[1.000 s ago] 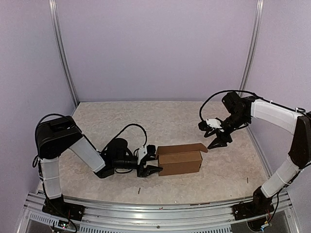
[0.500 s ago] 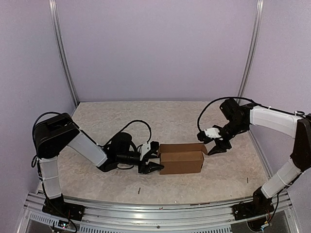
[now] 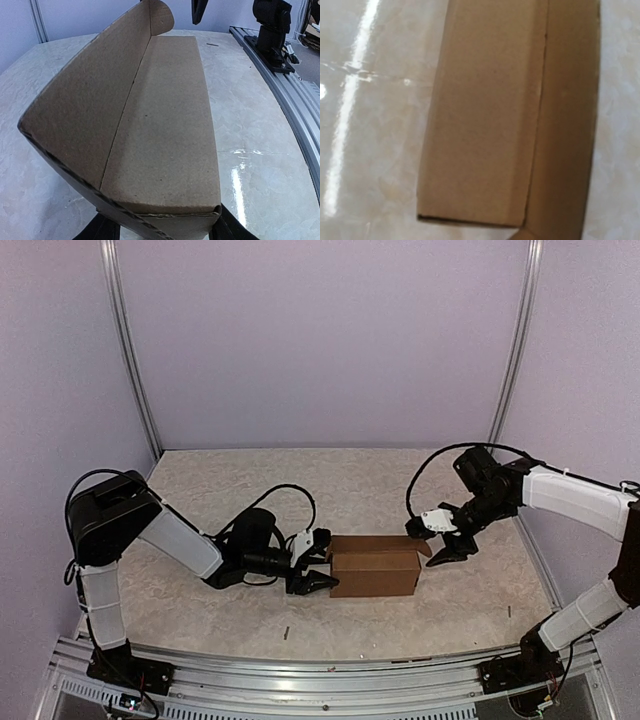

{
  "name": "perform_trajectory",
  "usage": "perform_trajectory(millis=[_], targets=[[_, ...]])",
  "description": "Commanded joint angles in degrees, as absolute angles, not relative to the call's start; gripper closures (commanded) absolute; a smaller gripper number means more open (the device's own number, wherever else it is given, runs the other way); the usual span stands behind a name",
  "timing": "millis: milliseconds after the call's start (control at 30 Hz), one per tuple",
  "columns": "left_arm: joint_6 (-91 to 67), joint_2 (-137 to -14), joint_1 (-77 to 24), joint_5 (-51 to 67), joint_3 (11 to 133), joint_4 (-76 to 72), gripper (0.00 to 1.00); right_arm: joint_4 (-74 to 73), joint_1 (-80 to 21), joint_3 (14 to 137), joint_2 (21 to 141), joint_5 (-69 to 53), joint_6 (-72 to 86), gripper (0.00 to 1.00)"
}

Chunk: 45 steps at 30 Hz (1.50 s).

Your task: Fold the paper box

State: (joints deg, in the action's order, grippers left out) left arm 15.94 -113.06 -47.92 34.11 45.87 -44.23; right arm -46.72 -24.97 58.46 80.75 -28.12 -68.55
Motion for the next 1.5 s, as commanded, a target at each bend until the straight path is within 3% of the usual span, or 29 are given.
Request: perform_trajectory(millis=[0,733,900,1467], targets=[[16.8,-111.6,-47.5,34.6,45.8,-39.6,0.63,-51.4,-25.7,62.4,79.6,-26.4,-68.8,0.38],[19.0,-111.0,-47.5,36.5,46.4,-36.6,0.59,-54.2,-24.3,64.9,81.5,-16.1,-75.7,0.40],[20.1,-111.2,-47.5,37.4,47.8,-35.3,0.58,-48.8,-24.4,61.3,81.3,-12.6,-75.8,0.39],[18.5,-105.5,-49.4,26.0,48.9,-29.2,0.39,-44.5,-28.2,57.9,77.0,-21.0,-69.4,0.41]])
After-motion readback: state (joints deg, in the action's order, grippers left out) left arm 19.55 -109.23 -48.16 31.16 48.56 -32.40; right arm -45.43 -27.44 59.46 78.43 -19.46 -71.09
